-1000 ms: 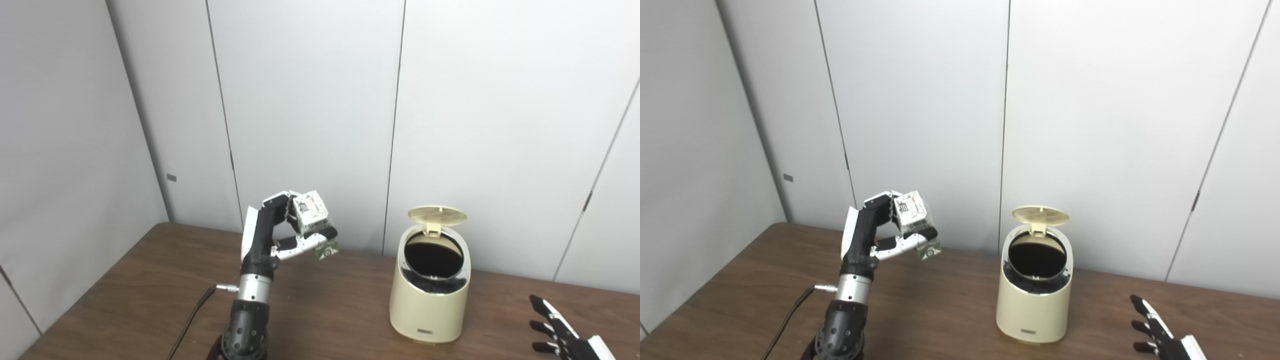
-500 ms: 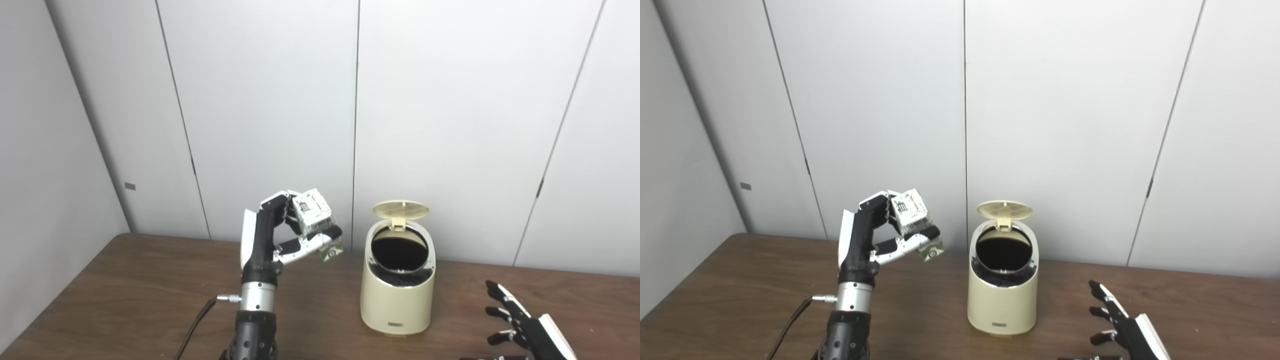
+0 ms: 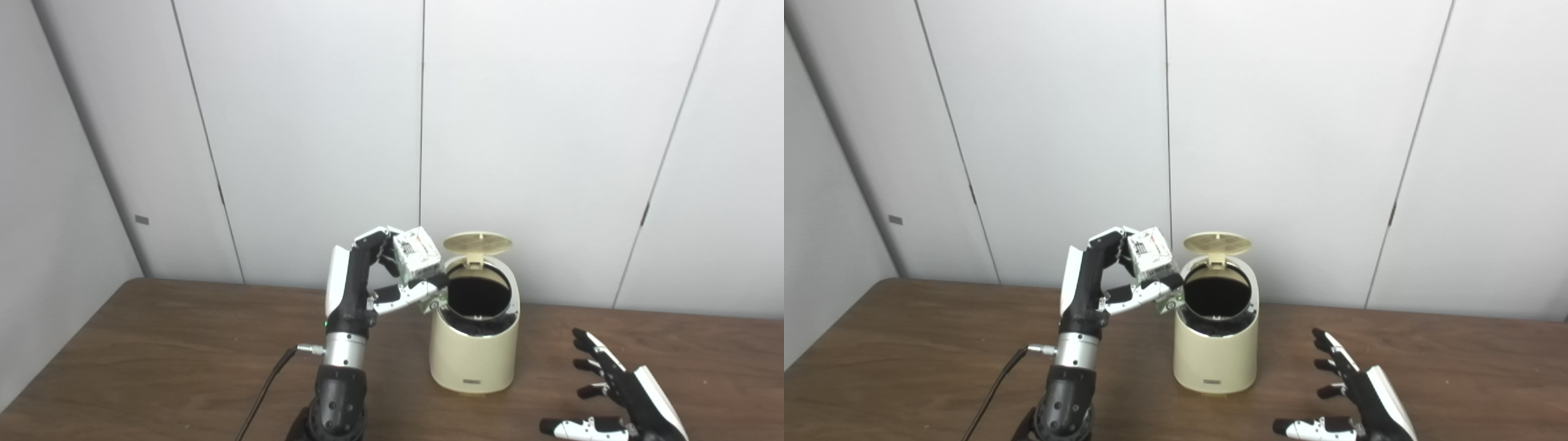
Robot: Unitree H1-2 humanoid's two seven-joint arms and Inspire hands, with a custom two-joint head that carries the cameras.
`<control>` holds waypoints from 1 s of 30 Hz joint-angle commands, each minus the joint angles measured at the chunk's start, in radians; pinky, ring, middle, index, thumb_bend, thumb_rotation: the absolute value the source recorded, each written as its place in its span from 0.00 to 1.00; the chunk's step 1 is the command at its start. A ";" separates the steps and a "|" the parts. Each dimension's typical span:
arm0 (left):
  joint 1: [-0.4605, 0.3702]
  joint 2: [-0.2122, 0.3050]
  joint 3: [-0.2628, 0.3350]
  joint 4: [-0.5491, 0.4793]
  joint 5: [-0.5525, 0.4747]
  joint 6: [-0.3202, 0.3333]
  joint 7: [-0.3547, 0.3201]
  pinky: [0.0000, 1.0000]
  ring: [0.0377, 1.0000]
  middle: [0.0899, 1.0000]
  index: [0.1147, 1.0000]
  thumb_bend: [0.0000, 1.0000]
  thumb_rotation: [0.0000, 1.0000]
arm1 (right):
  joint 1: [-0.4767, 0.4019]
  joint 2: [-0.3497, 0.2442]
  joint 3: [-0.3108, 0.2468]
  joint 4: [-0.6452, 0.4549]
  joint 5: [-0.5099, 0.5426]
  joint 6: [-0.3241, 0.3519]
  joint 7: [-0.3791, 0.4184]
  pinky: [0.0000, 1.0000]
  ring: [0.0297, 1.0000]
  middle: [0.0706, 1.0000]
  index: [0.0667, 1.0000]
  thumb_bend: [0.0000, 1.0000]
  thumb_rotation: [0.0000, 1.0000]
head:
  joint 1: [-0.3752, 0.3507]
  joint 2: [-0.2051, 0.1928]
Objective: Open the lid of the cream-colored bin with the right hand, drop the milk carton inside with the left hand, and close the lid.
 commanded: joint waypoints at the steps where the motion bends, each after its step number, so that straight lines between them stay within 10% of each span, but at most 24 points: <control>1: -0.069 -0.006 -0.003 0.001 0.006 -0.064 0.034 0.35 0.40 0.41 0.44 0.52 0.00 | -0.033 0.004 -0.004 -0.025 -0.003 -0.033 -0.022 0.59 0.82 0.92 0.92 0.79 0.14 | 0.000 0.001; 20: -0.131 -0.035 -0.027 0.109 -0.007 -0.123 0.041 0.34 0.40 0.41 0.44 0.52 0.00 | -0.037 0.012 0.008 -0.024 -0.044 -0.019 -0.029 0.68 0.83 0.90 0.91 0.81 0.21 | -0.051 0.008; 30: -0.162 -0.040 -0.095 0.186 -0.012 -0.128 0.158 0.33 0.39 0.41 0.44 0.52 0.00 | -0.031 0.019 0.009 -0.050 -0.050 0.012 -0.022 0.66 0.83 0.89 0.91 0.81 0.21 | -0.061 0.014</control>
